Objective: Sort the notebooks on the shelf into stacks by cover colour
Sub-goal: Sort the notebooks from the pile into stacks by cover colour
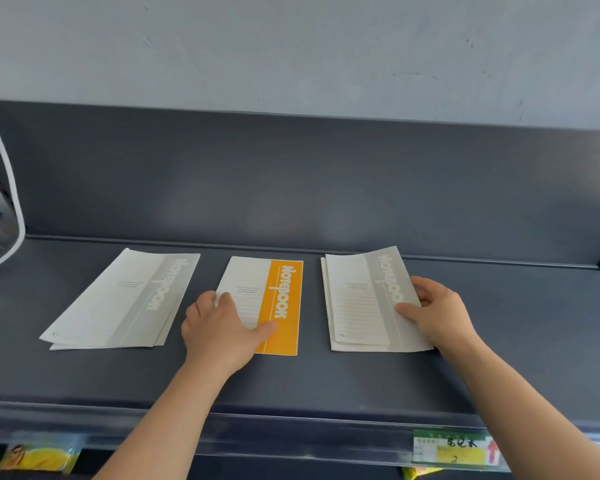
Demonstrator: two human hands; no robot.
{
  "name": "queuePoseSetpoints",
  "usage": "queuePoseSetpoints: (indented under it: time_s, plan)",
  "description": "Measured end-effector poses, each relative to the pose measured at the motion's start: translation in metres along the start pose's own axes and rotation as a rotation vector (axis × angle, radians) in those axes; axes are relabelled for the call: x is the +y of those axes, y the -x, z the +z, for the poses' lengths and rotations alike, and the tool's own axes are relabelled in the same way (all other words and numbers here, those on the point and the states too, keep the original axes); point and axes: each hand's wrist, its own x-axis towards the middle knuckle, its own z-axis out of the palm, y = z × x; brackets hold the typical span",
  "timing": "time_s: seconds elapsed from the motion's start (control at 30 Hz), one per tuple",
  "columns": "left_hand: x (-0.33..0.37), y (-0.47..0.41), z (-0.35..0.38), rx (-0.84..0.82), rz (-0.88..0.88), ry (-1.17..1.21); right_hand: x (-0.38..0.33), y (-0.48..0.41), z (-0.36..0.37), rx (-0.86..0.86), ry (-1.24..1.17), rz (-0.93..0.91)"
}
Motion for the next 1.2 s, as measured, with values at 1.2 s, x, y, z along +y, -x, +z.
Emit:
queuePoseSetpoints:
  time_s: [1.2]
  plan:
    - [0.172, 0.096, 0.005, 0.149, 0.704, 0.284, 0.055, 0.092, -0.151, 0.335, 0.579, -0.243]
